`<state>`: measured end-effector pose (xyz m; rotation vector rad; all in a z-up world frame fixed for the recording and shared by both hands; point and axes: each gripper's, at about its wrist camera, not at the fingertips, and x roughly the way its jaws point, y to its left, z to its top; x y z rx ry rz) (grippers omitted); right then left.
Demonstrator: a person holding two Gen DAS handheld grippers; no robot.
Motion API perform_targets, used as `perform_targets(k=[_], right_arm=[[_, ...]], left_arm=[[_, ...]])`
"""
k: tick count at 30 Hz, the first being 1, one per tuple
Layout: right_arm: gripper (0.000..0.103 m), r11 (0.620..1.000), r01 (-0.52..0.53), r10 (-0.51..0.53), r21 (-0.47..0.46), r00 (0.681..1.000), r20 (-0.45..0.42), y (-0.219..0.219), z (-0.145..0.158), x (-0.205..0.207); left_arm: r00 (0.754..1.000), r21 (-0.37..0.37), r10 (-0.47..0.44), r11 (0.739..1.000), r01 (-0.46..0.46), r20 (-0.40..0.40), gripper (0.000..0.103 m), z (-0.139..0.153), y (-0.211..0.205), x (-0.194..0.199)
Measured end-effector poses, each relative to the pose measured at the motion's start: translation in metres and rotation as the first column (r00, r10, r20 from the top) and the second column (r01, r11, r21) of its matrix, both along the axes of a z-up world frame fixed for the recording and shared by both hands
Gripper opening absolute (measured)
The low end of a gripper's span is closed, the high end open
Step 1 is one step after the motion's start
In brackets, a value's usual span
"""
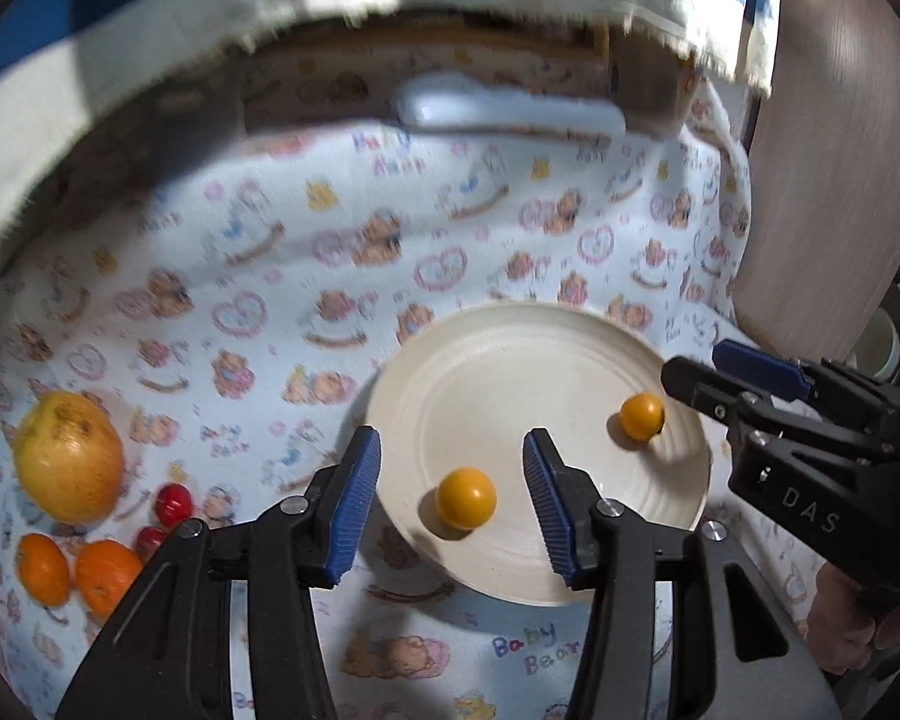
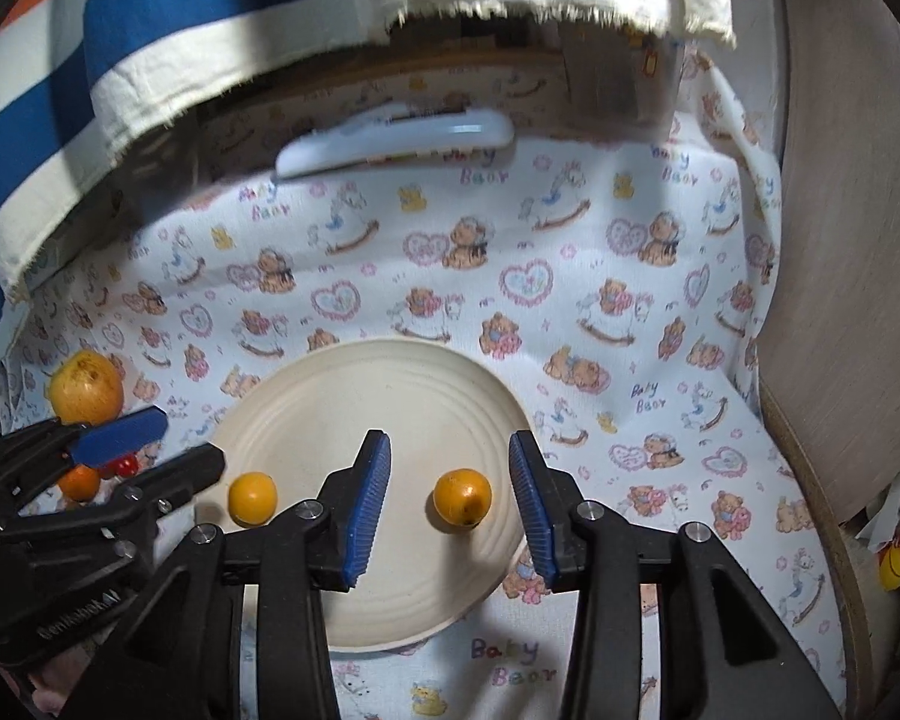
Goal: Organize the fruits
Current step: 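Lower the citrus onto the plate and open both tools, then withdraw both open tools from the plate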
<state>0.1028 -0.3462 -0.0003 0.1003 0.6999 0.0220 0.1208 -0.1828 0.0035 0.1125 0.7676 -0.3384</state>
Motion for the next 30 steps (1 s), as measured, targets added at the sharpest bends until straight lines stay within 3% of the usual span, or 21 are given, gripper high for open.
perform_targets(k=[5, 7, 12, 16, 17, 23, 26, 30], right_arm=[[0.049, 0.998, -0.013, 0.018, -0.063, 0.997, 0.078, 0.013, 0.017, -0.015], [0.054, 0.994, -0.029, 0.042, -0.109, 0.993, 0.115, 0.026, 0.023, -0.022], [0.055, 0.990, -0.087, 0.107, -0.115, 0.979, 0.173, 0.054, 0.041, -0.041], [0.061, 0.988, -0.117, 0.136, -0.099, 0.968, 0.210, 0.072, 0.052, -0.056], [0.061, 0.988, -0.121, 0.140, -0.095, 0.966, 0.219, 0.077, 0.056, -0.060], [0.069, 0.991, -0.120, 0.130, -0.052, 0.941, 0.312, 0.095, 0.078, -0.091], [0.081, 0.990, -0.135, 0.138, -0.033, 0.929, 0.342, 0.107, 0.085, -0.102], [0.084, 0.987, -0.161, 0.160, -0.025, 0.923, 0.351, 0.125, 0.088, -0.110]], left_arm=[[0.997, -0.057, 0.024, 0.998, -0.020, 0.072, 0.053, 0.036, 0.027, -0.022], [0.992, -0.065, 0.048, 0.997, -0.041, 0.115, 0.059, 0.052, 0.040, -0.034], [0.972, -0.078, 0.101, 0.993, -0.086, 0.211, 0.081, 0.089, 0.078, -0.066], [0.952, -0.079, 0.133, 0.990, -0.116, 0.275, 0.089, 0.107, 0.104, -0.090], [0.949, -0.079, 0.138, 0.990, -0.120, 0.285, 0.094, 0.108, 0.110, -0.095], [0.915, -0.100, 0.194, 0.981, -0.169, 0.354, 0.101, 0.110, 0.152, -0.139], [0.889, -0.083, 0.231, 0.973, -0.216, 0.395, 0.102, 0.107, 0.167, -0.156], [0.879, -0.066, 0.255, 0.966, -0.250, 0.403, 0.102, 0.098, 0.186, -0.167]])
